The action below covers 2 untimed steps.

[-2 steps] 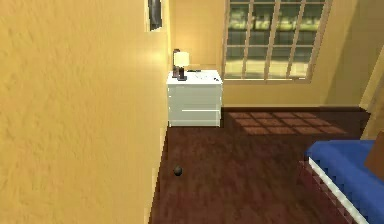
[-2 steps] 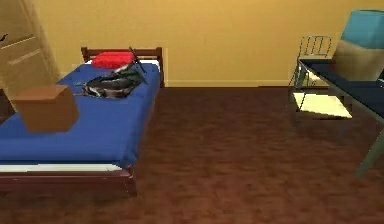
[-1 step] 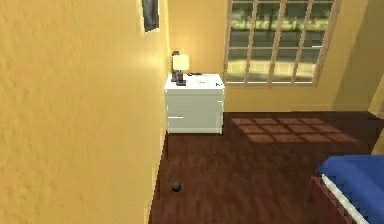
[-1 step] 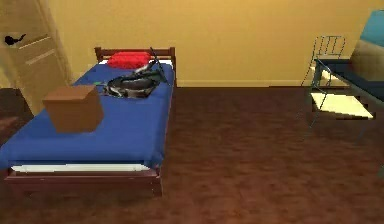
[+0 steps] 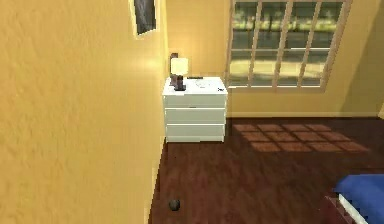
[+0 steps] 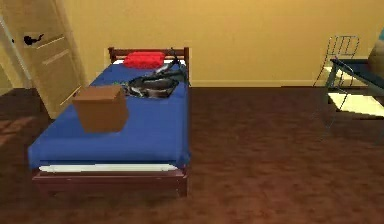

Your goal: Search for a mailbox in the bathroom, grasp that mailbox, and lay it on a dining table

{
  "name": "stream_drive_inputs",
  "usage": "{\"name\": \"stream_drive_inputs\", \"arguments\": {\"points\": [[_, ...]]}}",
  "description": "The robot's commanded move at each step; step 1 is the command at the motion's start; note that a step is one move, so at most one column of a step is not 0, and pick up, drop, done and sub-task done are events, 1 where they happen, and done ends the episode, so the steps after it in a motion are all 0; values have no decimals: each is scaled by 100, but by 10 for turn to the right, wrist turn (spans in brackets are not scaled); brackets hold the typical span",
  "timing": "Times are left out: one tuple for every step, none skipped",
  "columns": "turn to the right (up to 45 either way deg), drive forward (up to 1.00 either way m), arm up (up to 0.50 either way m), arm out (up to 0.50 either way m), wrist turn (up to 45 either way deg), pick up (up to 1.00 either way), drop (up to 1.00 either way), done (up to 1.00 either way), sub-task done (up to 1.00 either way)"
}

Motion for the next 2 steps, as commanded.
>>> {"name": "stream_drive_inputs", "arguments": {"points": [[450, 0, 0, 0, 0, 0, 0, 0, 0], [420, 0, 0, 0, 0, 0, 0, 0, 0]]}}
